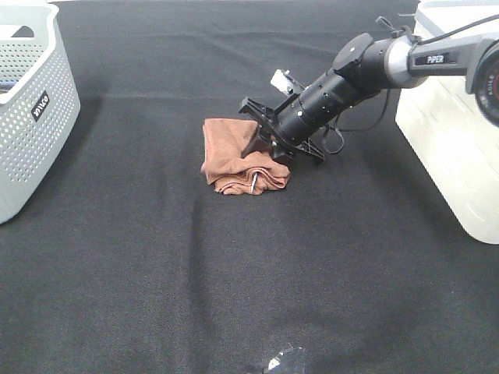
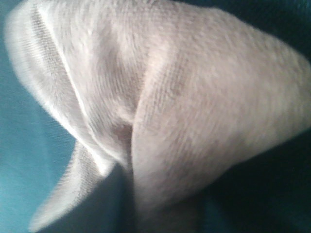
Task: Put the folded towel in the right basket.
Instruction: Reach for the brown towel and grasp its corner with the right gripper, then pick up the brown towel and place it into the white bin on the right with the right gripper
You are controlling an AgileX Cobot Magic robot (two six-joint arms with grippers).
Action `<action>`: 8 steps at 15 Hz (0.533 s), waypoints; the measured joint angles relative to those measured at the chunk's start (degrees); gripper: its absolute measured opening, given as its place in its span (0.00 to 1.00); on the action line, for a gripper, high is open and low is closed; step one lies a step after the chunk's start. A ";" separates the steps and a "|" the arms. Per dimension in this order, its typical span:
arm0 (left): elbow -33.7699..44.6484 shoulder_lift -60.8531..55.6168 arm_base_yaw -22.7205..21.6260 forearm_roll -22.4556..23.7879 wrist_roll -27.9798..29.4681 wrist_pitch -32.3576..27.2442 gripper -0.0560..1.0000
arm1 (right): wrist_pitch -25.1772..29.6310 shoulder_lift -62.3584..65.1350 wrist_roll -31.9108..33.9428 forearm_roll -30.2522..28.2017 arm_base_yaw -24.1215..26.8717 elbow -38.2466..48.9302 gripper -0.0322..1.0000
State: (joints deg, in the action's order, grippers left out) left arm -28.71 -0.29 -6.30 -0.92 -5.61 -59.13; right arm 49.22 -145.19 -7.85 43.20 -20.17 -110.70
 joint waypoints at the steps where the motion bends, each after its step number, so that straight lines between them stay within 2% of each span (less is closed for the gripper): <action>1: 0.00 0.00 0.00 0.00 0.00 0.00 0.99 | 1.15 -0.29 0.00 -0.63 0.00 -1.60 0.28; 5: 0.00 0.00 0.00 0.00 0.00 0.00 0.99 | 8.02 0.80 0.00 -1.72 -0.06 -8.59 0.28; 6: 0.00 0.00 0.00 0.00 0.00 0.00 0.99 | 12.83 2.12 0.00 -2.06 -0.06 -12.78 0.28; 8: 0.00 0.00 0.00 0.00 0.00 0.00 0.99 | 19.08 3.32 0.00 -2.92 -0.06 -19.54 0.28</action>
State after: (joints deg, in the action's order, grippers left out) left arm -28.71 -0.29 -6.30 -0.92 -5.61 -59.13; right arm 68.30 -141.86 -7.85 40.28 -20.23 -130.23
